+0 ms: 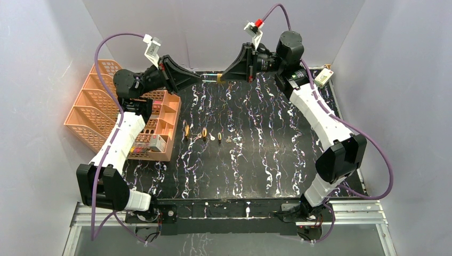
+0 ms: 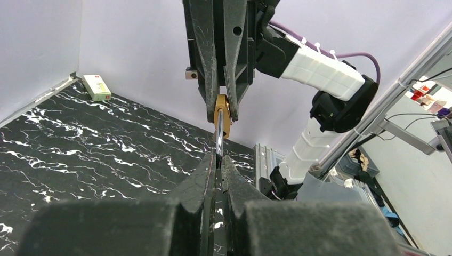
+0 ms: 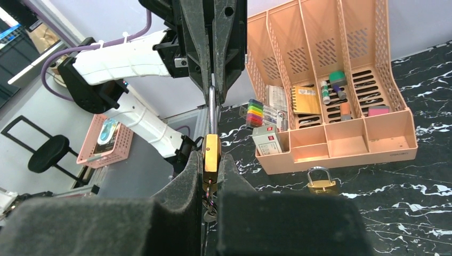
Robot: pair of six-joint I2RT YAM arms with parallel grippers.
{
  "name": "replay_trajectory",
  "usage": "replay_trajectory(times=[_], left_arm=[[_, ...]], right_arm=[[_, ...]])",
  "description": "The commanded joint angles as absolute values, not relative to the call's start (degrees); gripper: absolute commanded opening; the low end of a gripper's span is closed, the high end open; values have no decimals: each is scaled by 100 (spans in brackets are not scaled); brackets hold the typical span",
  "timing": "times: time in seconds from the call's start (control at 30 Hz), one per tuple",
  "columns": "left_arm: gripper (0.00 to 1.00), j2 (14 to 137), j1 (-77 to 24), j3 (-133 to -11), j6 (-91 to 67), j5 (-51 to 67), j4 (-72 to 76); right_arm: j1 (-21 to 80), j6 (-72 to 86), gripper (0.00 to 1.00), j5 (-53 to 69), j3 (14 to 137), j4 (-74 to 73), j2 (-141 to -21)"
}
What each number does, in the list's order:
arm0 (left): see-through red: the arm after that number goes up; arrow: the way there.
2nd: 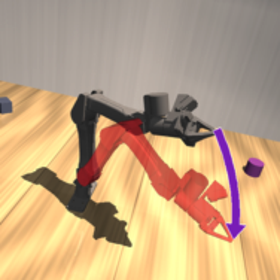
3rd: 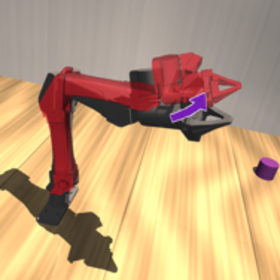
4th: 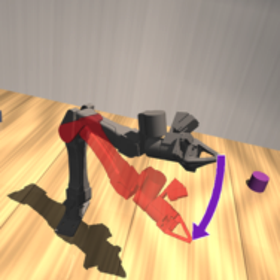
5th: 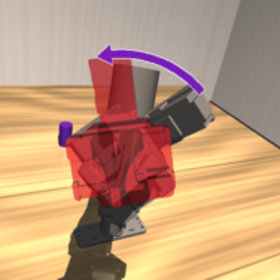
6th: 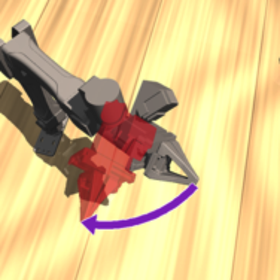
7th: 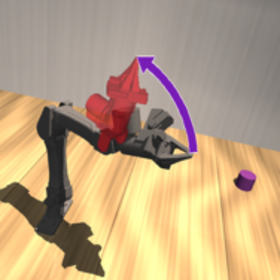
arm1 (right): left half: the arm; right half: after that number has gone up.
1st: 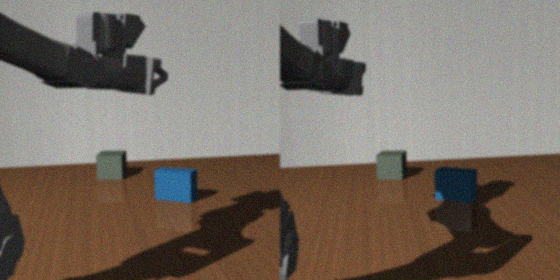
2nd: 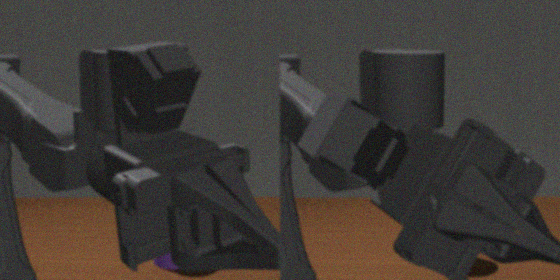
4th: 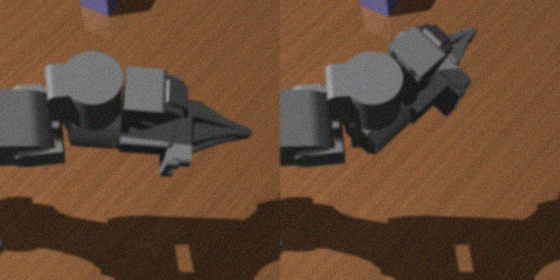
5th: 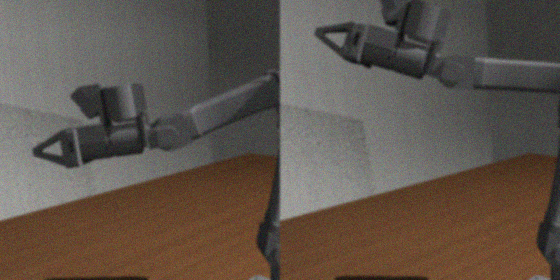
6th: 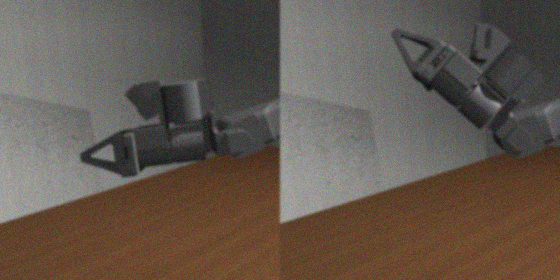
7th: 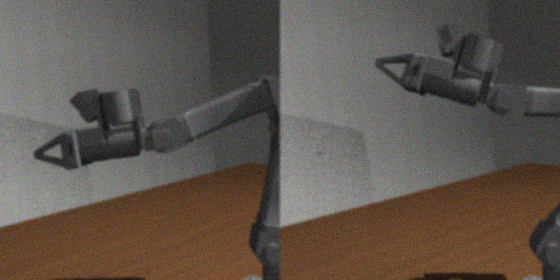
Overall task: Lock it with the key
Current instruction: Lock the lock.
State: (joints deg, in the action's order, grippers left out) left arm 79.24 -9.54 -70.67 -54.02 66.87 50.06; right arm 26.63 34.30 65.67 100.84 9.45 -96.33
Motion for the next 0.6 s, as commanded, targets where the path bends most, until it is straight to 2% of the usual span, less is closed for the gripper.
replay_trajectory(times=[0.0,0.23,0.57], left_arm=[[0,7726,-1457,-7095,-5375,6831,5181],[0,7717,-1704,-7055,-5302,6726,5185],[0,7758,-1913,-7136,-5237,6637,5185]], right_arm=[[3026,3169,0,5410,10273,1149,-9485],[3188,3241,0,5419,10363,1247,-9621],[3307,4038,0,6218,10741,1845,-10045]])
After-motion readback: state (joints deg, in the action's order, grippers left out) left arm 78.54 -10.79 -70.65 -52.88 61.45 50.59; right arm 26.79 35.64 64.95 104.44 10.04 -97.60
